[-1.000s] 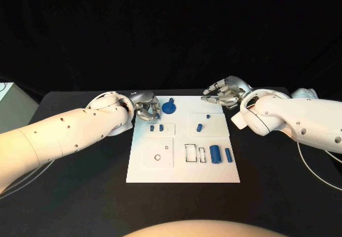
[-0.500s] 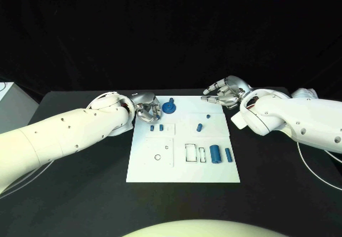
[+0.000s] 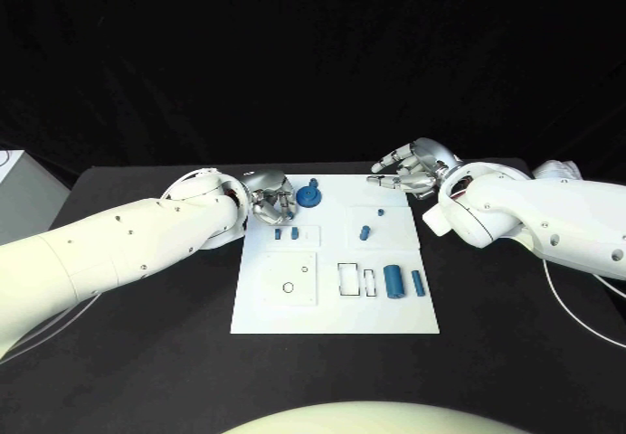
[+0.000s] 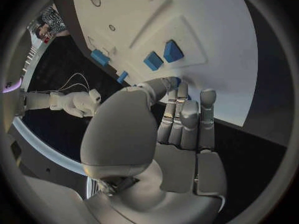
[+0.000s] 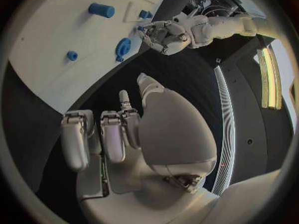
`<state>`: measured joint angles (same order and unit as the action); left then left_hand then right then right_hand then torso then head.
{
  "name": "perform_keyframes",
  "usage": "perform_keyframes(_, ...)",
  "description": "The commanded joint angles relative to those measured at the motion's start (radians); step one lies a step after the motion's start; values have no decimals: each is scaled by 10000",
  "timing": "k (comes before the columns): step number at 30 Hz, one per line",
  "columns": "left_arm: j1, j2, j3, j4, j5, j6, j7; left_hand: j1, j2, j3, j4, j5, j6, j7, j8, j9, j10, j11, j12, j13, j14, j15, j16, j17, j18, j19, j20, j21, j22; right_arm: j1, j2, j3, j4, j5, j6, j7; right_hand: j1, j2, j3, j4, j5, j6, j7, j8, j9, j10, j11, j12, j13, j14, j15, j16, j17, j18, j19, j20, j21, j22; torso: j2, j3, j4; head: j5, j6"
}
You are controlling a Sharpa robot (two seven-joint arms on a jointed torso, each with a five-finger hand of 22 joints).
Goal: Assemble the parts on the task board
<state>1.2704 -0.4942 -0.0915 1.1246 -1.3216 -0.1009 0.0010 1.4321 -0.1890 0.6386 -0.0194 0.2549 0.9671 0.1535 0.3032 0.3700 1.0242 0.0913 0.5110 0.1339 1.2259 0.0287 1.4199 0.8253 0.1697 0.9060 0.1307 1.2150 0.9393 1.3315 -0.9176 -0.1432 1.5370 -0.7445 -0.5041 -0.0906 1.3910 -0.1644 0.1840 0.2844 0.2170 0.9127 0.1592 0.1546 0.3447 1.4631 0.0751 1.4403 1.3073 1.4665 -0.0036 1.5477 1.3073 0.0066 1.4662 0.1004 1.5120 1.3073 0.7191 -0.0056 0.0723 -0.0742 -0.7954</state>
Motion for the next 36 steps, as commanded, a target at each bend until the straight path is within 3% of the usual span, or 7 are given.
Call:
perform_keyframes(1, -19, 66, -40, 8, -15, 294, 3, -113, -2, -11, -64, -23, 64, 20, -27, 19, 90, -5, -35, -9, 77, -19, 57, 19, -28, 60, -3, 28, 8, -7, -1, 2, 24, -69, 76, 103, -8, 70, 34, -1, 51, 75, 3, 28, -8, -11, -2, -3, 1499, 886, 35, -52, 2002, 99, 749, 23, -54, 2211, 9, 4, 0, -15, -9)
perform_keyframes(20, -19, 73, -68, 3, -60, 640, -237, -286, -39, -204, -54, -57, 42, 0, -129, 37, 55, -21, -47, 119, 33, -29, 90, -6, -7, -100, -5, -102, -141, -9, 17, 2, -7, -70, 73, 113, -8, 70, 34, -1, 51, 75, 3, 28, -8, -11, -2, -3, 1499, 886, 35, -52, 2002, 99, 749, 23, -54, 2211, -16, -2, 6, -37, -41)
perform_keyframes(36, -32, -17, -62, 95, -64, 239, -233, -551, -298, -413, -11, -17, -940, 84, -804, -159, -187, -7, 69, 426, -78, 4, 173, -42, 4, -132, 58, -332, -314, -25, 27, 2, -47, -63, 93, 107, -8, 70, 34, -1, 51, 75, 3, 28, -8, -11, -2, -3, 1499, 886, 35, -52, 2002, 99, 749, 23, -54, 2211, -14, -13, 5, -43, -11)
